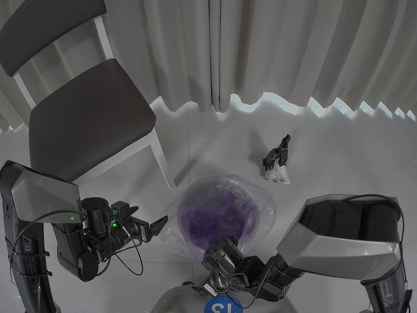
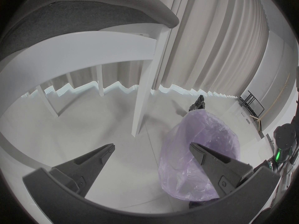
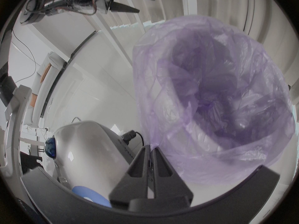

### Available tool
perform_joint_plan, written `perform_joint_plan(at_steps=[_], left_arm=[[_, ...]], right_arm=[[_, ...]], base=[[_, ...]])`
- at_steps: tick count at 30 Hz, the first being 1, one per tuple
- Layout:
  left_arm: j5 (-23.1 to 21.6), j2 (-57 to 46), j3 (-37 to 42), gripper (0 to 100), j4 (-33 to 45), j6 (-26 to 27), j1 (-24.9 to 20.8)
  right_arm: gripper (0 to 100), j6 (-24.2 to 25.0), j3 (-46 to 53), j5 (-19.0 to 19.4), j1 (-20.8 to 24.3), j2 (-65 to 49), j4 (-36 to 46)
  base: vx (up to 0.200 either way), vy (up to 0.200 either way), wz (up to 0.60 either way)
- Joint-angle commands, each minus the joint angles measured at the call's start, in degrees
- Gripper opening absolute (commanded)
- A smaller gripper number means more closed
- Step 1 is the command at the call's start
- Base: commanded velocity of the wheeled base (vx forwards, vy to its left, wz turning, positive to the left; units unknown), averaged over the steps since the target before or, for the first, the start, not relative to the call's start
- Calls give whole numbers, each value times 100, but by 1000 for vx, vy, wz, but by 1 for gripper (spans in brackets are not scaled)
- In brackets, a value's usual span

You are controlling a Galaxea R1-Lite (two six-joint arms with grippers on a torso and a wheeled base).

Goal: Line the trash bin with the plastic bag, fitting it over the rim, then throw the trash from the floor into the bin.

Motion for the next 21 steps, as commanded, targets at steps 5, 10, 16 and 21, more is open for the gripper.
perform_joint_plan(at_steps=[5,10,16,21], left_arm=[[-66,204,170,100,-100,31,-155],[-110,424,187,100,-100,-4,-374],[-110,564,214,100,-100,-13,-594],[-92,898,143,100,-100,-4,-708]], right_arm=[[100,116,557,-6,513,-908,9],[100,116,917,-15,715,-1383,26],[100,108,1137,-76,680,-1989,9],[100,108,1163,-85,223,-2587,26]], base=[[0,0,0],[0,0,0],[0,0,0],[0,0,0]])
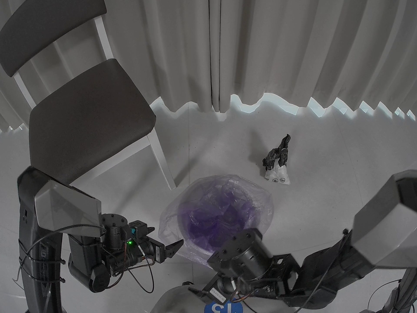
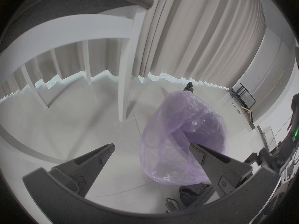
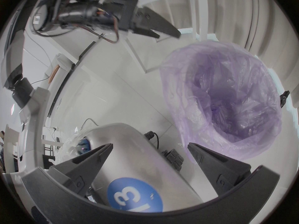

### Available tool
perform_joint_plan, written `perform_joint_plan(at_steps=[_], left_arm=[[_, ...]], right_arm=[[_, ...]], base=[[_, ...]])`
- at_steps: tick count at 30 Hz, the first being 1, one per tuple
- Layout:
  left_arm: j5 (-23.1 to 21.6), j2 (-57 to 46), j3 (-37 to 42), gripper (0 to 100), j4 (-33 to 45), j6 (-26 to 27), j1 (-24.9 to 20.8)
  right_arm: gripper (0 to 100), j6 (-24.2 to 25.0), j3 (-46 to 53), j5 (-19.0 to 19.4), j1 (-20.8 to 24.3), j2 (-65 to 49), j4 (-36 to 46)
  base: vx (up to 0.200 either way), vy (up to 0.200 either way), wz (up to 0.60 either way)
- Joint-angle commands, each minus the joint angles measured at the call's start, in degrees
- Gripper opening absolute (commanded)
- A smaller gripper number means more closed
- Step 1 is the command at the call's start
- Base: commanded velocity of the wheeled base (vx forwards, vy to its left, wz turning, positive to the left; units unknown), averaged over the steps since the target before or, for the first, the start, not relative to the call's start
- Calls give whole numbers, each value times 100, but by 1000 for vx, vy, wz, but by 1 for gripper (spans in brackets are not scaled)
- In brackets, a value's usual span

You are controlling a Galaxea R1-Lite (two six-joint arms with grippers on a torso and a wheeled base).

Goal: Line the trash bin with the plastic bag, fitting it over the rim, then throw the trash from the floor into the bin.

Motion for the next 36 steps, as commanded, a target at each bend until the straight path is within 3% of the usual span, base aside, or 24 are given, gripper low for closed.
perform_joint_plan(at_steps=[1,9,19,29,36], left_arm=[[14,407,-60,100,-102,2,-121],[49,671,-157,100,-102,11,-95],[40,601,-139,100,-102,20,46],[243,1392,-1326,100,-102,143,380],[14,1550,-1563,100,-5,301,582]], right_arm=[[100,-10,71,-8,-460,-777,19],[100,-10,89,-8,-1278,-883,-34],[100,-10,115,9,-1664,-830,-42],[100,-45,-87,80,-2262,-610,-60],[100,-1,-315,97,-2605,49,-315]], base=[[0,0,0],[0,0,0],[0,0,0],[0,0,0],[0,0,0]])
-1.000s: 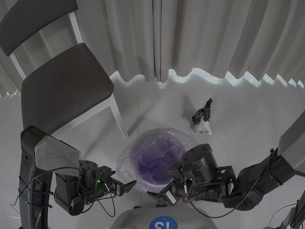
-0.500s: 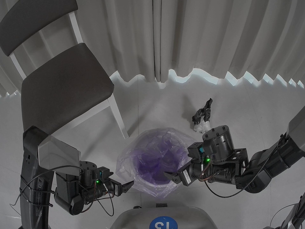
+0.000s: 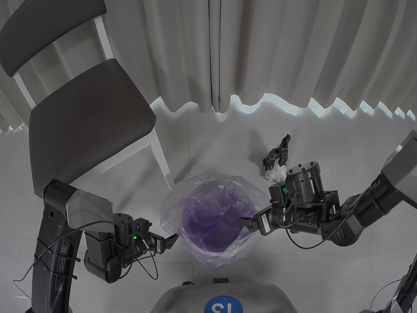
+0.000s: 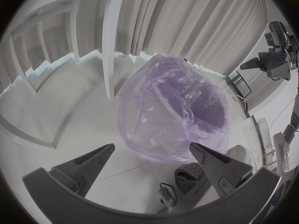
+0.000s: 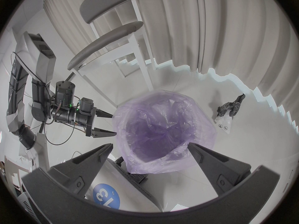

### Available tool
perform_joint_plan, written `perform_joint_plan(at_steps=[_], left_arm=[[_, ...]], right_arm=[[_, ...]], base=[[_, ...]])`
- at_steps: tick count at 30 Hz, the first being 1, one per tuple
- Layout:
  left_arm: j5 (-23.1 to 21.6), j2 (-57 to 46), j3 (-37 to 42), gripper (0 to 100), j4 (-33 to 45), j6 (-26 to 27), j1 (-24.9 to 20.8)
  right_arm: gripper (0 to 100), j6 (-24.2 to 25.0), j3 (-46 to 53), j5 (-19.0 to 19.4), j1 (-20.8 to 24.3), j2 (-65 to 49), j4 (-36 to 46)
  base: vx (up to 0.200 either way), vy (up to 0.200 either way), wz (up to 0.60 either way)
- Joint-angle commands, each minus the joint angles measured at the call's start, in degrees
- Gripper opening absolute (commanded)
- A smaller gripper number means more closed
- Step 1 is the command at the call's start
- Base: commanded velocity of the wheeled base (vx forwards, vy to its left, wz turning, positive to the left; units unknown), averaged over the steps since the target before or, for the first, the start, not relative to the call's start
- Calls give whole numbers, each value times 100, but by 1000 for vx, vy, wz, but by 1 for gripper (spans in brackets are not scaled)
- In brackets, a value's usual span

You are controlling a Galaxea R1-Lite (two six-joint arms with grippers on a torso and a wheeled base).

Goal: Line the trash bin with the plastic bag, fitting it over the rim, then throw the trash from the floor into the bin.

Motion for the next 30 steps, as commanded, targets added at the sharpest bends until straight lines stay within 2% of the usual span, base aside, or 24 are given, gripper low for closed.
perform_joint_plan(at_steps=[1,6,17,22,23,24,30], left_arm=[[-101,233,-212,100,1,4,92],[-110,207,-71,100,-105,-31,66],[-101,-57,403,100,-105,-154,22],[-92,-57,386,100,-105,-154,22],[-83,-57,386,100,-105,-154,22],[-83,-57,386,100,-105,-154,13],[-66,-83,395,100,-105,-146,-31]], right_arm=[[100,9,-192,12,-248,626,-271],[100,-44,-174,12,-371,1013,-631],[100,-378,-552,12,-599,1452,-535],[100,-352,-939,-348,-397,1390,169],[100,-273,-1264,-726,-283,1434,538],[100,-194,-1449,-902,-230,1461,722],[100,527,-2618,-1412,121,1601,2137]], base=[[0,0,0],[0,0,0],[0,0,0],[0,0,0],[0,0,0],[0,0,0],[0,0,0]])
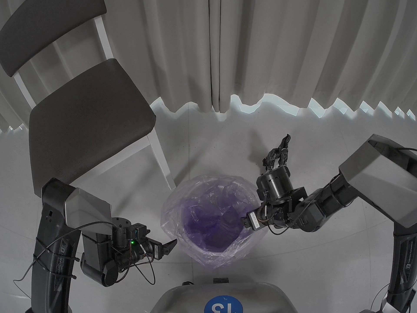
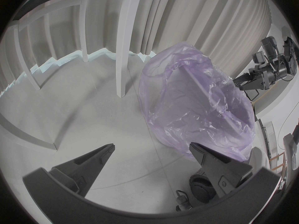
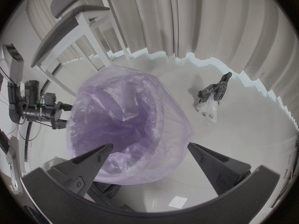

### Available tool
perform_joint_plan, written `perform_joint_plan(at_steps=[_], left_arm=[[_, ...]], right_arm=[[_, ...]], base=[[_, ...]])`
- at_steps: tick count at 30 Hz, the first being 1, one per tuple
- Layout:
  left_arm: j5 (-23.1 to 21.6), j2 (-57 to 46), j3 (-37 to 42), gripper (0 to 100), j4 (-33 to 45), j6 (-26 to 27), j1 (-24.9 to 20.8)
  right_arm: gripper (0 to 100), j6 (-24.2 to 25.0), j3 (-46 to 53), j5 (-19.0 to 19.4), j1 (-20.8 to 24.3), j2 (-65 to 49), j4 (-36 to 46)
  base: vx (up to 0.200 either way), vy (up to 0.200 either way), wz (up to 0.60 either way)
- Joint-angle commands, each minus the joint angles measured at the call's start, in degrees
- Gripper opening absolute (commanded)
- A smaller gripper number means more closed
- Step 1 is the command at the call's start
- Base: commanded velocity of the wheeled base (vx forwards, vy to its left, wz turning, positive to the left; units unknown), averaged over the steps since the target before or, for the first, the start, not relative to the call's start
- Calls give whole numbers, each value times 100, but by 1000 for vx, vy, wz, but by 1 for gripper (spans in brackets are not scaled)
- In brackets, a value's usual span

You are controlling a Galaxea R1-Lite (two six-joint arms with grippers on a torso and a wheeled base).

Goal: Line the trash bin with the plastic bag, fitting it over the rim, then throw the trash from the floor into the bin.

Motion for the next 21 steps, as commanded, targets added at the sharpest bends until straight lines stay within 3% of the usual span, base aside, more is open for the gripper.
perform_joint_plan(at_steps=[1,5,17,18,21], left_arm=[[16,-31,-8,100,-102,3,-43],[16,-31,10,100,-102,3,-61],[16,-22,-8,100,-102,3,-43],[16,-22,-8,100,-102,3,-43],[25,-22,-17,100,-102,3,-43]], right_arm=[[100,476,-1053,-438,386,203,1104],[100,503,-1343,-632,456,282,1745],[100,494,-1308,-772,465,256,2114],[0,494,-1308,-772,465,256,2114],[0,494,-1255,-772,465,212,2290]], base=[[0,0,0],[0,0,0],[0,0,0],[0,0,0],[0,0,0]])
